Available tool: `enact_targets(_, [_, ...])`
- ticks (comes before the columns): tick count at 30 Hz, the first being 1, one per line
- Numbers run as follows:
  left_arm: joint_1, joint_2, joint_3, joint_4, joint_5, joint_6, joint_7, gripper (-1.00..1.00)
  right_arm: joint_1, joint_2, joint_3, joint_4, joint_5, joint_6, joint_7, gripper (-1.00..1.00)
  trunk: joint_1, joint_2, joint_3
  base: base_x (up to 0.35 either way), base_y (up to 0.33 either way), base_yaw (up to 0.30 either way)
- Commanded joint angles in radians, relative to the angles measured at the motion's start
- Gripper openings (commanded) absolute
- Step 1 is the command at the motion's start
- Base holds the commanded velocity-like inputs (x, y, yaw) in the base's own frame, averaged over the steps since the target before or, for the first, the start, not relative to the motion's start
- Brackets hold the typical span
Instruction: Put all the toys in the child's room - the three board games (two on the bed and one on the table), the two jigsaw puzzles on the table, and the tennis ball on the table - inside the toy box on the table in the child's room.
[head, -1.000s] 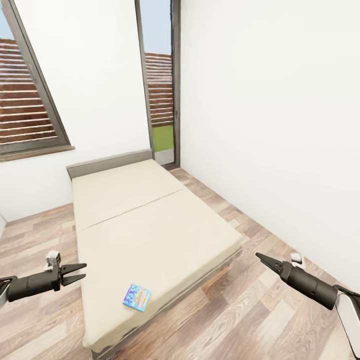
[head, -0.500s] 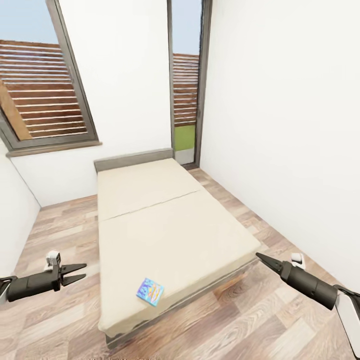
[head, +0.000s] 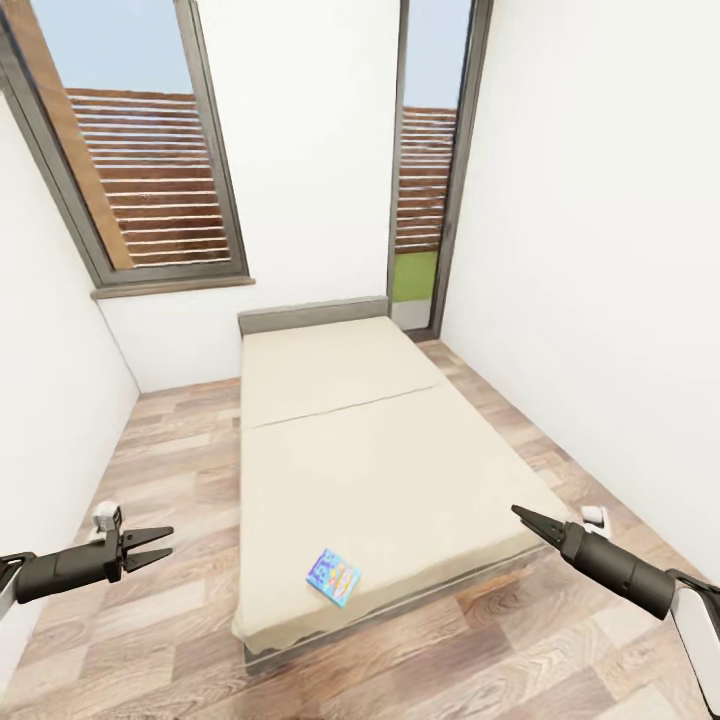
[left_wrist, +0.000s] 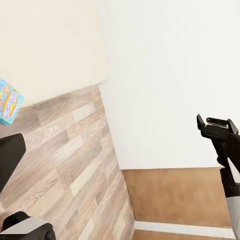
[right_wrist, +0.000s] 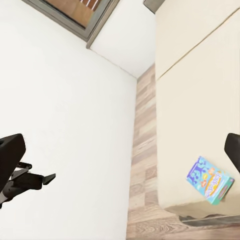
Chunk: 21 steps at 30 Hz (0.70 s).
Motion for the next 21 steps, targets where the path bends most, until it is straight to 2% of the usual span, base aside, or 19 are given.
enact_targets(1, [-0.001, 0.000, 0.001, 0.000, -0.002, 0.011, -0.004, 1.00, -0.001, 0.000, -0.001, -0.001, -0.001, 0.005, 0.002, 1.00, 0.001, -0.002, -0.002, 0.000, 0.000, 0.293])
enact_targets(21, [-0.001, -0.002, 0.000, 0.000, -0.002, 0.011, -0.004, 1.00, -0.001, 0.000, -0.001, -0.002, -0.001, 0.005, 0.004, 1.00, 0.001, -0.002, 0.008, 0.000, 0.000, 0.286])
